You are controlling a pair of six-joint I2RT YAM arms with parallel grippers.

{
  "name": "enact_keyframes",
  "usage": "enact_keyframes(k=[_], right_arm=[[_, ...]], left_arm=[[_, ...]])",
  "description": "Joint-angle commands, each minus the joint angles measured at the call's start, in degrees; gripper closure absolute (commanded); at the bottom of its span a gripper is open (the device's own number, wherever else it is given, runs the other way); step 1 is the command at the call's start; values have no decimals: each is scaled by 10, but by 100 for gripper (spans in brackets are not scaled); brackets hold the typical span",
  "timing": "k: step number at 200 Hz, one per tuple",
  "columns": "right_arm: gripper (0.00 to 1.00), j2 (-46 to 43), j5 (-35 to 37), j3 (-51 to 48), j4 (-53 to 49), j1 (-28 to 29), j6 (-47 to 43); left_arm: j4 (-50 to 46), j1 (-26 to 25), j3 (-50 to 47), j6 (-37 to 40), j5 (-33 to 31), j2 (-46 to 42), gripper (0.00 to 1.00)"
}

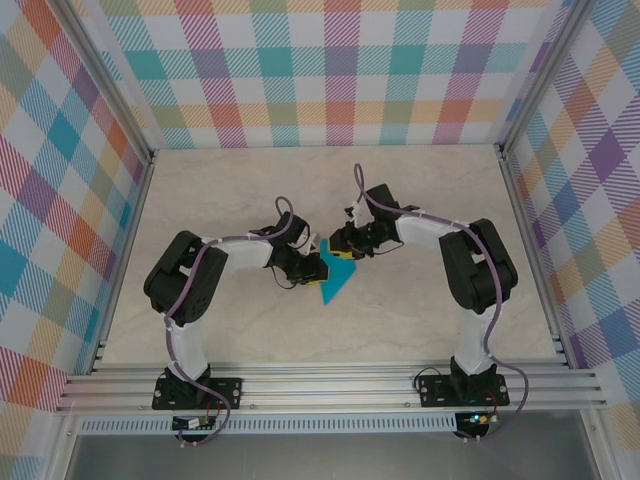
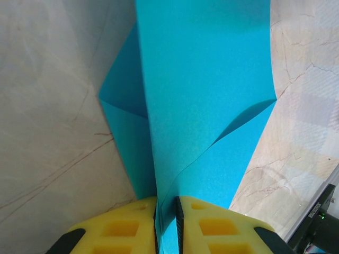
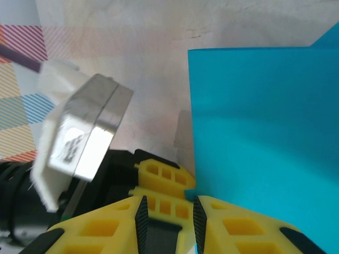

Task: Fold a paper plane with a square sheet of paper (fold left side to right side)
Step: Fold the wing for the fifth time at the center of the table.

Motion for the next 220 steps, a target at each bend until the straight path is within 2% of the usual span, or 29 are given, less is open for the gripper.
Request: enact_keyframes(k=[1,53,93,139,175,220], right_arm=[[71,37,-3,35,9,1,30],[74,98,3,92,-12,14,29],[73,127,35,99,-43,15,39],[73,129,60,99,-71,16,42],[73,126,66,99,-77,17,42],[73,127,66,99,-78,17,44]], left_arm=[[-14,10,-17,13,-16,15,83],[-16,10,-17,16,-18,17,81],[-60,10,-17,43,-39,-18,71],[-119,0,-39,89,-93,-115,58],[-133,-66,-42,120,-146,-172,54],[-183,-179,14,187,-311,-177,50]])
